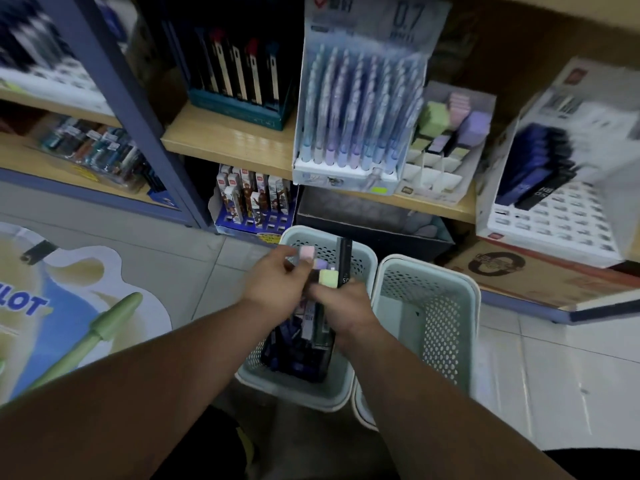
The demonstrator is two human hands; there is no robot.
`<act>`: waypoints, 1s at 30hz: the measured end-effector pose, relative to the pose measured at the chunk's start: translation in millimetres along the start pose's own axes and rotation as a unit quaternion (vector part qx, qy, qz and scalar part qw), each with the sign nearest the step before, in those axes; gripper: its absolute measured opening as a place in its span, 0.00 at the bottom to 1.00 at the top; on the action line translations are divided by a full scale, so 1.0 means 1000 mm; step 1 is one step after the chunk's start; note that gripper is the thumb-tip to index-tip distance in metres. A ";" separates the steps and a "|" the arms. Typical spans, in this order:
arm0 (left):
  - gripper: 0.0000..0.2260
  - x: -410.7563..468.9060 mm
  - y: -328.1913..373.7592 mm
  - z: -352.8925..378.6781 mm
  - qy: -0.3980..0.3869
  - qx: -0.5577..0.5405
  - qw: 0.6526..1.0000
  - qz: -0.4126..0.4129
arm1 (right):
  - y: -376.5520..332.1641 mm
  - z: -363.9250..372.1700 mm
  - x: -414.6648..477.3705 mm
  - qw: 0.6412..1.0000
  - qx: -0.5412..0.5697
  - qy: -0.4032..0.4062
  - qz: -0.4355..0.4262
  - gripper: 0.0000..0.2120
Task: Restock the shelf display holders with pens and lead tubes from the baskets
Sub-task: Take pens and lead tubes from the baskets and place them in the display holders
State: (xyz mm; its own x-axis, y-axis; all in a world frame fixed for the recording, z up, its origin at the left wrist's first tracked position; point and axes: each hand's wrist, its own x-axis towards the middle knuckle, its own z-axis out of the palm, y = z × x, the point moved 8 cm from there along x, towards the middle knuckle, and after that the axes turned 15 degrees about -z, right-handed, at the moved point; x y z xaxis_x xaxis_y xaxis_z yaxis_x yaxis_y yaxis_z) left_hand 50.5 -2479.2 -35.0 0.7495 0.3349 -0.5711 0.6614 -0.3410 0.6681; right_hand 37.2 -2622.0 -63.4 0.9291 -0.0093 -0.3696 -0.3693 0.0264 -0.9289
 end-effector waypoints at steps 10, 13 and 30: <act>0.06 -0.079 0.095 -0.010 -0.093 -0.134 0.987 0.014 | -0.128 -0.061 -0.054 0.991 -0.053 -0.079 -0.090 0.08; 0.04 -0.111 0.130 -0.008 -0.123 -0.154 0.979 0.052 | -0.163 -0.091 -0.070 0.990 -0.055 -0.068 -0.106 0.06; 0.07 -0.088 0.238 0.061 -0.166 -0.188 0.966 0.068 | -0.190 -0.197 -0.040 0.999 0.045 0.021 -0.018 0.13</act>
State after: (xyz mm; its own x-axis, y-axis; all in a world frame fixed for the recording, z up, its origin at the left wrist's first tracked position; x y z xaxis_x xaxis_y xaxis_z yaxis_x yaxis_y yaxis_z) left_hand 143.7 -2643.9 145.3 0.8382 -0.0123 -0.5452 0.5452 0.0014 0.8383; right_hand 66.9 -2823.2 123.2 0.9393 -0.0529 -0.3391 -0.3315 0.1159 -0.9363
